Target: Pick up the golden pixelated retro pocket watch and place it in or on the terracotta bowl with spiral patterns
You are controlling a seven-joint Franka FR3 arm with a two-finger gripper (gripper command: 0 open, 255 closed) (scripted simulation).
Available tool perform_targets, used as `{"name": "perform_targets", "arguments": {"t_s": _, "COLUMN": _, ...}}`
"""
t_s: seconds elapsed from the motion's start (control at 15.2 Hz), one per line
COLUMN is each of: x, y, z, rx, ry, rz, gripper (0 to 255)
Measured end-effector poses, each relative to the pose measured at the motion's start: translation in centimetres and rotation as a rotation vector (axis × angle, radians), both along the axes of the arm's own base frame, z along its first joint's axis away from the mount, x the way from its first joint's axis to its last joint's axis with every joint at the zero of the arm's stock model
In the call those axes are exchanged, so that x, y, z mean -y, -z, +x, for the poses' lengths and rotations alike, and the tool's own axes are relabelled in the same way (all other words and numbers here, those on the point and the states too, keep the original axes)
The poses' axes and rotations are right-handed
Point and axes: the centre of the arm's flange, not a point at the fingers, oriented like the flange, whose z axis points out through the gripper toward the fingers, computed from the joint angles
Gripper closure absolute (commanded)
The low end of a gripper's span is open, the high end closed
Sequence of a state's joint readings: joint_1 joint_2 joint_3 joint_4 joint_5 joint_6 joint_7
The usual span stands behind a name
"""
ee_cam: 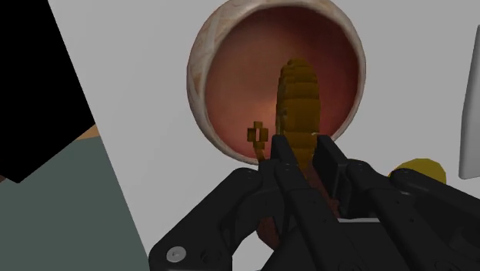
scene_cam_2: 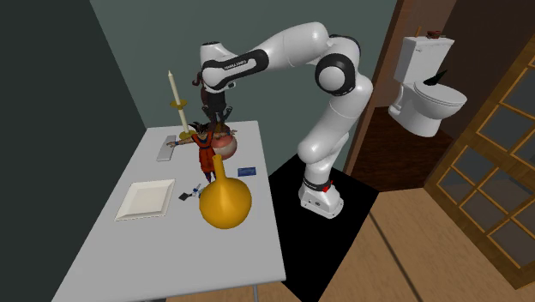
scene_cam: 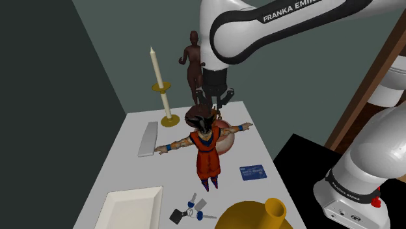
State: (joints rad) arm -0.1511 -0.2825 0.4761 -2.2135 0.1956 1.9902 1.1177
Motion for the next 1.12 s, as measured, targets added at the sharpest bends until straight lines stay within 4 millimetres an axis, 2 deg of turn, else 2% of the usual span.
{"name": "perform_targets", "arguments": {"t_s": 0.4, "x": 0.1, "y": 3.1, "z": 0.0, "rx": 0.0, "ry": 0.0, "rz": 0.0, "gripper": 255}}
{"name": "perform_targets", "arguments": {"t_s": 0.79, "x": 0.0, "y": 3.4, "z": 0.1, "rx": 0.0, "ry": 0.0, "rz": 0.0, "gripper": 255}}
{"name": "perform_targets", "arguments": {"t_s": 0.86, "x": 0.0, "y": 3.4, "z": 0.1, "rx": 0.0, "ry": 0.0, "rz": 0.0, "gripper": 0}}
{"name": "perform_targets", "arguments": {"t_s": 1.12, "x": 0.0, "y": 3.4, "z": 0.1, "rx": 0.001, "ry": 0.0, "rz": 0.0, "gripper": 0}}
